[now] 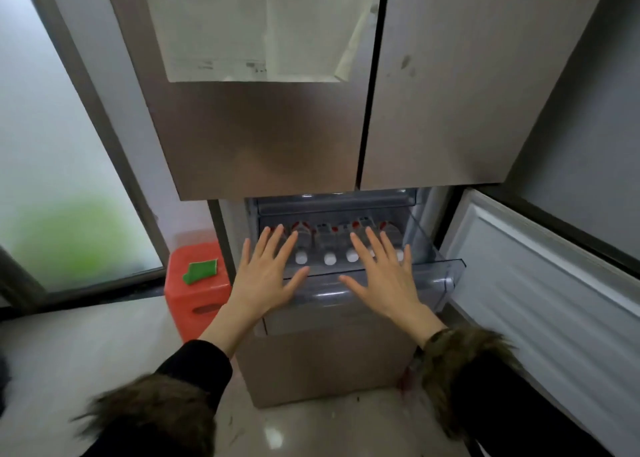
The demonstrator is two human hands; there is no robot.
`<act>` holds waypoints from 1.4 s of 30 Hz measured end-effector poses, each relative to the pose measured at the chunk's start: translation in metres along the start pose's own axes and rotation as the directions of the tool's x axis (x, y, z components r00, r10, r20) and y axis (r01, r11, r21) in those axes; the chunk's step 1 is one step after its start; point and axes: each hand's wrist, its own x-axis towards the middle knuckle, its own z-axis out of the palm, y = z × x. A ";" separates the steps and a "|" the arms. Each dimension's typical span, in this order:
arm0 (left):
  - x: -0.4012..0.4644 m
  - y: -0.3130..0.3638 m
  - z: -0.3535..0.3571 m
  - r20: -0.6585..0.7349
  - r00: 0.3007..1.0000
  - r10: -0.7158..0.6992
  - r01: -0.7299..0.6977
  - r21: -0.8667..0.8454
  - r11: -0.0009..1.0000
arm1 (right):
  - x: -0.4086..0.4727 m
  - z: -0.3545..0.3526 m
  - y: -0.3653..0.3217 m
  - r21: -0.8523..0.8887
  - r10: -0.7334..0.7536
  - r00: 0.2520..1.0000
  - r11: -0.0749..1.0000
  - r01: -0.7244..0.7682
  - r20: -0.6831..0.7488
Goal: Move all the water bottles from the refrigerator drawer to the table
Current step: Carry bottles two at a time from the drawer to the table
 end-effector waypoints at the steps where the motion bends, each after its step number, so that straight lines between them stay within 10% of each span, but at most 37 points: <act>1: 0.009 0.003 0.006 0.017 1.000 -0.025 0.025 -0.001 1.000 | 0.011 0.004 0.008 0.005 -0.026 1.000 1.000 0.026 0.014; 15: 0.106 0.001 0.076 0.366 0.879 -0.306 0.420 -0.290 0.860 | 0.130 0.063 0.023 0.196 -0.232 0.932 0.964 0.181 0.279; 25: 0.144 -0.034 0.145 0.602 0.646 -0.470 0.717 -0.266 0.645 | 0.195 0.110 -0.017 0.527 -0.062 0.806 0.786 -0.324 0.588; 34: 0.163 -0.048 0.169 0.645 0.536 -0.545 0.826 -0.267 0.496 | 0.221 0.155 -0.033 0.557 -0.070 0.561 -0.074 -0.827 0.825; 42: 0.169 -0.038 0.171 0.684 0.468 -0.560 0.870 -0.467 0.157 | 0.232 0.167 -0.041 0.456 -0.017 0.477 -0.266 -0.849 0.879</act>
